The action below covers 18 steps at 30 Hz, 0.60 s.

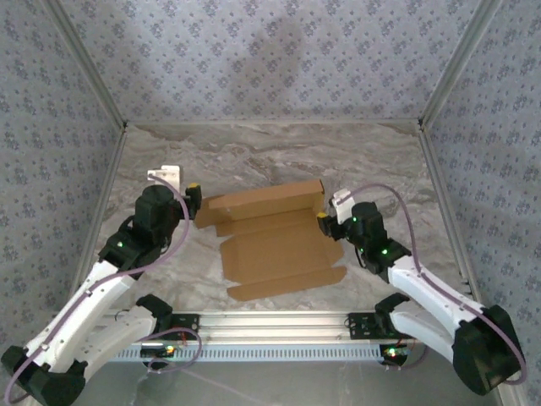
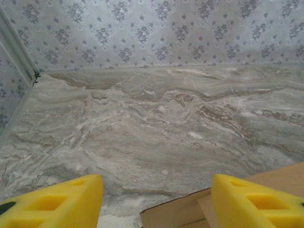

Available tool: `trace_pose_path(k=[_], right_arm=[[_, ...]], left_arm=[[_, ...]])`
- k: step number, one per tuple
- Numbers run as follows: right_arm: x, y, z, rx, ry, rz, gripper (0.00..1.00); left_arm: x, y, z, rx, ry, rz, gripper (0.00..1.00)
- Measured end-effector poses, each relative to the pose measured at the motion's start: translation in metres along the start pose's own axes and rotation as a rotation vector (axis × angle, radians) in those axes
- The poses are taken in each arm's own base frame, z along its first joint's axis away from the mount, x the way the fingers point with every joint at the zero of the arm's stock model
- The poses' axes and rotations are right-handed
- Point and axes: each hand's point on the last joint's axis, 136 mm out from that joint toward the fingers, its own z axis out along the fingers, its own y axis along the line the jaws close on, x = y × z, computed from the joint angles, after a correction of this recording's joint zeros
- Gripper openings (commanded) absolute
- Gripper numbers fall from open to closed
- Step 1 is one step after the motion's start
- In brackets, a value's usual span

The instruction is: Fold the paper box

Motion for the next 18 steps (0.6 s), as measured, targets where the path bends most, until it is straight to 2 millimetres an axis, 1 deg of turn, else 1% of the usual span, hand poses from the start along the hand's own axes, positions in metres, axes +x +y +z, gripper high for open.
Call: trace_pose_path(k=[1, 2, 6, 9, 11, 14, 16, 18], right_arm=[[0.007, 0.000, 0.005, -0.006, -0.003, -0.019, 0.57], [0.009, 0.000, 0.010, -0.009, -0.010, -0.032, 0.58], [-0.001, -0.005, 0.030, 0.002, -0.079, -0.059, 0.58], [-0.003, -0.007, 0.041, 0.011, -0.105, -0.063, 0.56], [-0.004, -0.009, 0.048, 0.018, -0.109, -0.062, 0.52], [-0.012, -0.012, 0.059, 0.027, -0.123, -0.061, 0.48], [-0.016, -0.014, 0.067, 0.031, -0.132, -0.062, 0.43], [-0.017, -0.014, 0.075, 0.033, -0.132, -0.061, 0.36]], left_arm=[[0.001, 0.000, 0.000, -0.001, 0.001, 0.000, 0.61], [0.002, 0.000, 0.000, 0.001, 0.002, 0.000, 0.61], [0.006, -0.002, 0.002, 0.011, 0.009, 0.002, 0.61], [0.006, -0.001, 0.001, 0.013, 0.002, 0.000, 0.61], [0.006, -0.001, 0.001, 0.015, -0.005, 0.000, 0.61], [0.004, -0.001, 0.000, 0.017, -0.015, -0.004, 0.61], [0.004, -0.001, 0.000, 0.018, -0.017, -0.005, 0.61], [0.004, -0.001, 0.000, 0.018, -0.017, -0.001, 0.61]])
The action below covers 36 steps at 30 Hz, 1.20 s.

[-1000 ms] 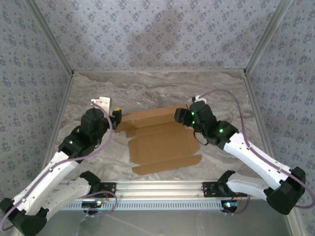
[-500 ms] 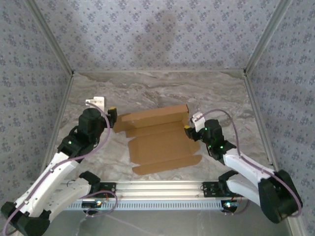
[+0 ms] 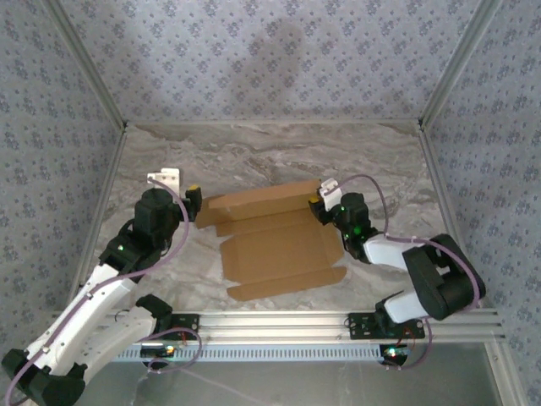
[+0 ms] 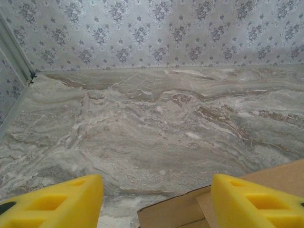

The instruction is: Fold the paper box

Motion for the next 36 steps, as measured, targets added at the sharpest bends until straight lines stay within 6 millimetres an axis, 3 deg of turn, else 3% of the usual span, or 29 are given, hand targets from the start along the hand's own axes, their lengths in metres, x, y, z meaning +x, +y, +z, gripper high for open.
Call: trace_pose_path(k=[4, 14, 20, 25, 30, 36], right_arm=[[0.008, -0.002, 0.008, 0.016, 0.014, -0.001, 0.27], [0.003, 0.000, 0.012, 0.045, -0.019, -0.017, 0.28], [0.004, 0.001, 0.013, 0.060, -0.025, -0.023, 0.09], [0.000, 0.005, 0.011, 0.054, -0.033, -0.026, 0.03], [-0.018, 0.002, -0.005, 0.069, -0.043, -0.023, 0.00], [-0.059, -0.015, -0.044, 0.128, -0.089, 0.016, 0.00]], left_arm=[[0.001, 0.000, 0.001, 0.000, -0.001, 0.007, 0.61], [0.002, -0.001, 0.004, -0.001, 0.004, 0.009, 0.62], [0.003, -0.001, 0.005, -0.002, 0.007, 0.010, 0.62], [0.004, 0.000, 0.006, -0.008, 0.011, 0.010, 0.62], [0.005, 0.000, 0.006, -0.007, 0.012, 0.011, 0.65], [0.006, -0.007, 0.006, 0.029, 0.039, 0.008, 0.66]])
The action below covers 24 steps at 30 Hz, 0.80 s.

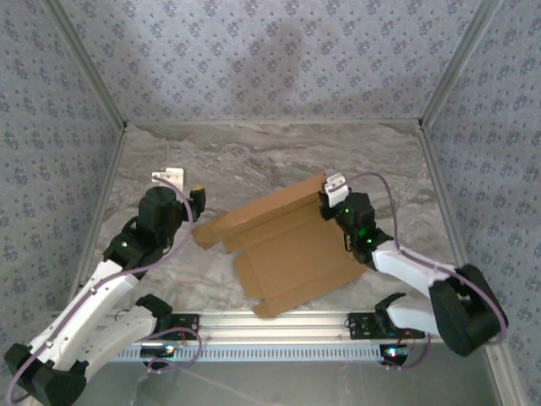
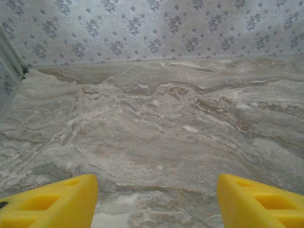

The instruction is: Fold the paper box

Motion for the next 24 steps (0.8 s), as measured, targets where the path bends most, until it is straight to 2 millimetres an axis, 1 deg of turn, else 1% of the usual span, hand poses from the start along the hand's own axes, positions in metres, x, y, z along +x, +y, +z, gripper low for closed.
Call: trace_pose_path(k=[1, 3, 6, 8, 9, 11, 13, 18, 21, 24], right_arm=[[-0.008, -0.005, -0.004, 0.017, -0.007, 0.013, 0.00], [-0.027, -0.018, -0.013, 0.061, -0.020, 0.046, 0.00], [-0.052, -0.034, -0.026, 0.116, -0.051, 0.080, 0.00], [-0.059, -0.040, -0.033, 0.143, -0.062, 0.093, 0.00], [-0.060, -0.042, -0.035, 0.155, -0.059, 0.095, 0.00], [-0.056, -0.046, -0.037, 0.176, -0.041, 0.093, 0.00], [-0.051, -0.048, -0.037, 0.193, -0.022, 0.089, 0.00], [-0.045, -0.051, -0.039, 0.220, -0.009, 0.079, 0.00], [-0.042, -0.052, -0.040, 0.225, -0.014, 0.068, 0.00], [-0.041, -0.052, -0.040, 0.225, -0.018, 0.060, 0.00]], left_arm=[[-0.003, -0.002, -0.002, 0.013, 0.005, -0.010, 0.65], [-0.016, -0.009, -0.010, 0.056, 0.009, -0.051, 0.59], [-0.045, -0.025, -0.029, 0.156, -0.004, -0.152, 0.54], [-0.062, -0.036, -0.042, 0.228, 0.002, -0.221, 0.54], [-0.069, -0.041, -0.049, 0.262, 0.012, -0.257, 0.53], [-0.077, -0.049, -0.059, 0.309, 0.045, -0.313, 0.54], [-0.078, -0.058, -0.066, 0.360, 0.099, -0.356, 0.55], [-0.072, -0.094, -0.076, 0.522, 0.280, -0.473, 0.64], [-0.053, -0.110, -0.072, 0.577, 0.405, -0.549, 0.67], [-0.037, -0.118, -0.068, 0.588, 0.503, -0.592, 0.67]])
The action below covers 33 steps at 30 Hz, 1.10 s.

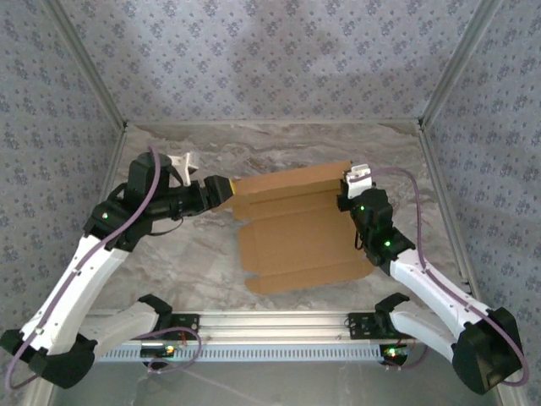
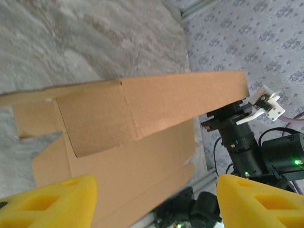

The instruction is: Fold the paper box

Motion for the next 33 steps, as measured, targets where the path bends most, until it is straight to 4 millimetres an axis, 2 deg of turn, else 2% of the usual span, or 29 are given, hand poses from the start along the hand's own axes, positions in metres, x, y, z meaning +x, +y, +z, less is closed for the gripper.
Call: trace_pose_path(k=[6, 13, 16, 21, 26, 29, 33], right_arm=[[-0.005, 0.000, 0.000, 0.002, -0.023, 0.007, 0.00], [-0.008, -0.001, -0.001, 0.004, -0.037, 0.012, 0.00], [-0.008, -0.002, -0.001, 0.008, -0.036, 0.007, 0.00], [-0.008, -0.002, -0.001, 0.007, -0.035, 0.006, 0.00], [-0.007, -0.001, 0.001, 0.007, -0.032, 0.004, 0.00], [-0.005, 0.000, 0.002, 0.006, -0.027, 0.003, 0.00], [-0.004, 0.000, 0.003, 0.006, -0.025, 0.002, 0.00]], left_arm=[[0.005, 0.009, 0.022, -0.022, 0.079, -0.047, 0.67], [0.001, 0.015, 0.041, -0.025, 0.105, -0.069, 0.63], [-0.001, 0.015, 0.037, -0.045, 0.104, -0.047, 0.64], [-0.012, 0.001, 0.019, -0.045, 0.067, 0.019, 0.64], [-0.015, -0.004, 0.006, -0.067, 0.059, 0.078, 0.64], [-0.016, -0.005, 0.005, -0.077, 0.070, 0.097, 0.59], [-0.017, 0.000, 0.016, -0.095, 0.095, 0.098, 0.59]])
